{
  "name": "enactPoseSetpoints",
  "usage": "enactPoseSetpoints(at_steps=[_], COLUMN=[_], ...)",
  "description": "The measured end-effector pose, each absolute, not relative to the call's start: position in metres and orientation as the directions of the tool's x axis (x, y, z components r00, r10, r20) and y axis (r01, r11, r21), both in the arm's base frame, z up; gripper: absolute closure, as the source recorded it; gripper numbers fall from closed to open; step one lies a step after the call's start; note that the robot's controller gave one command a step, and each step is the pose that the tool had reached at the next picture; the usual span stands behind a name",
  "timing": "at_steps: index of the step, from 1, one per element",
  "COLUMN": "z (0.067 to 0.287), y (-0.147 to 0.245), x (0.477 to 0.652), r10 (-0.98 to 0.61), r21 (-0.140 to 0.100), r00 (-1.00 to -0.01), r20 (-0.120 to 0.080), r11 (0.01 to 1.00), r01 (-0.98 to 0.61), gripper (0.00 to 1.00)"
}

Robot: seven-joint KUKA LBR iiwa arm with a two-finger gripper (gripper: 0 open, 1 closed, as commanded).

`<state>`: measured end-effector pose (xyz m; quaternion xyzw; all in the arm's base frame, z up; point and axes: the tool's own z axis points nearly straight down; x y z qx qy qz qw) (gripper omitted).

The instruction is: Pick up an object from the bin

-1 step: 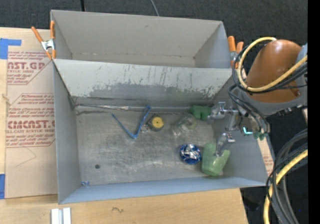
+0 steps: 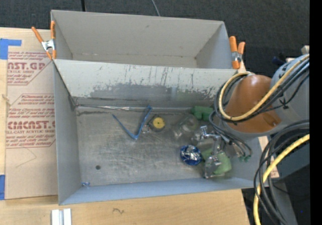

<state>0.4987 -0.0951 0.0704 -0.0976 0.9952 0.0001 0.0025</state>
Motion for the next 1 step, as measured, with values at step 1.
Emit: enactPoseSetpoints(at_steps=[1], z=[0.0720], y=[-0.0522], x=[0.4960], r10=[-0.248], r21=[-0.004], r00=[-0.969], r20=[-0.008], r11=[0.969], r01=[-0.248], gripper=[0.00])
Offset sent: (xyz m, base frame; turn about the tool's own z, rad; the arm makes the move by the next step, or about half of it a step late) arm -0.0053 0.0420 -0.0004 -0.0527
